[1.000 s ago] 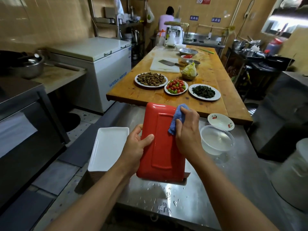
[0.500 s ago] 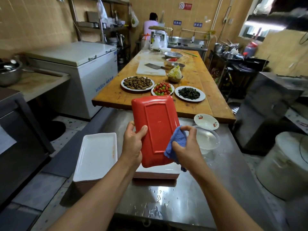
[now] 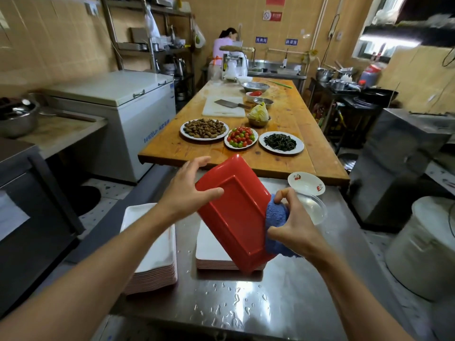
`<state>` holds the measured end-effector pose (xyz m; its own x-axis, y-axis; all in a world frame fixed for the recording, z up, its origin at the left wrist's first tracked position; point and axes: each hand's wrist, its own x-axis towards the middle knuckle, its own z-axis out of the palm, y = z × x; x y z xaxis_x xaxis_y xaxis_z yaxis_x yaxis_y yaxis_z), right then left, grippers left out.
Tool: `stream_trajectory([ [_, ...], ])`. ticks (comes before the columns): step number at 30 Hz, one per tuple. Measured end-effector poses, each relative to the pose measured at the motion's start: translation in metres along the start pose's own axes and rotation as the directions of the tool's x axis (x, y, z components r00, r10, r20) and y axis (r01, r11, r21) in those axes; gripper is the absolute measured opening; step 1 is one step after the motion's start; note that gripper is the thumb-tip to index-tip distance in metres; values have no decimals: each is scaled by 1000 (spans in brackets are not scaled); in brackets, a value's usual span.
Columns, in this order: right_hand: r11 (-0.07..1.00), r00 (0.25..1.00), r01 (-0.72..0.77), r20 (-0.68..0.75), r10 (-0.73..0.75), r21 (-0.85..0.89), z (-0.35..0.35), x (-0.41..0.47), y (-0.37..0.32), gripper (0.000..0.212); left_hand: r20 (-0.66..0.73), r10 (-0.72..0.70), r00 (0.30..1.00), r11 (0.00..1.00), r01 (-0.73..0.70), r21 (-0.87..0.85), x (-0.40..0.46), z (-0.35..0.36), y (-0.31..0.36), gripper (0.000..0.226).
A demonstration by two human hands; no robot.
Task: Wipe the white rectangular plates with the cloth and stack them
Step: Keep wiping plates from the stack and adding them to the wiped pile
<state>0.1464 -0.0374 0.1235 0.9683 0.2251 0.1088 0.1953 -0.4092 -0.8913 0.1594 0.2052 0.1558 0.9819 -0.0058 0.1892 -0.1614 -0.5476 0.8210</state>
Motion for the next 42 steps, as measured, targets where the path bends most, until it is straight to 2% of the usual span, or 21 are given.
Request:
stream_trajectory([
  [3, 1000, 997, 2, 75, -4, 27, -7, 0, -3, 52, 282, -30, 959, 989, 70, -133, 16, -11, 9, 63],
  [6, 1000, 994, 23, 109, -23, -2, -11, 2, -4, 52, 407, -35, 913, 947, 160, -278, 17, -11, 7, 50],
  [9, 988, 992, 105, 77, -97, -110, -10, 5, -7, 51, 375, -30, 926, 903, 186, -387, 10, -5, 2, 49],
  [14, 931, 960, 269, -13, -280, -246, 7, 20, -23, 43, 277, -54, 959, 886, 174, -429, 2, 8, 4, 48],
  [17, 884, 934, 310, -63, -352, -351, 14, 26, -25, 42, 241, -80, 967, 861, 189, -472, -2, 9, 4, 43],
  [21, 845, 933, 247, -119, -339, -475, 4, 20, -3, 47, 209, -155, 965, 809, 246, -534, -7, 4, -4, 42],
  [25, 918, 959, 158, -165, -231, -364, -3, 14, 16, 48, 200, -231, 952, 758, 305, -576, -8, 9, -12, 46],
  [29, 922, 948, 173, -196, -251, -346, -5, 14, 12, 50, 200, -335, 921, 664, 381, -643, -4, 20, -15, 33],
  [32, 914, 955, 173, -163, -247, -368, -5, 5, 14, 53, 230, -399, 888, 583, 439, -683, 1, 27, -19, 23],
  [35, 886, 966, 157, -119, -230, -437, -5, -9, 22, 54, 263, -462, 847, 501, 494, -710, 4, 34, -22, 17],
  [37, 844, 961, 182, -91, -262, -505, -3, -17, 28, 54, 278, -509, 814, 443, 525, -727, 4, 36, -23, 22],
  [42, 770, 946, 187, -100, -309, -610, 14, -25, 37, 50, 294, -555, 778, 381, 552, -742, 2, 43, -23, 16],
])
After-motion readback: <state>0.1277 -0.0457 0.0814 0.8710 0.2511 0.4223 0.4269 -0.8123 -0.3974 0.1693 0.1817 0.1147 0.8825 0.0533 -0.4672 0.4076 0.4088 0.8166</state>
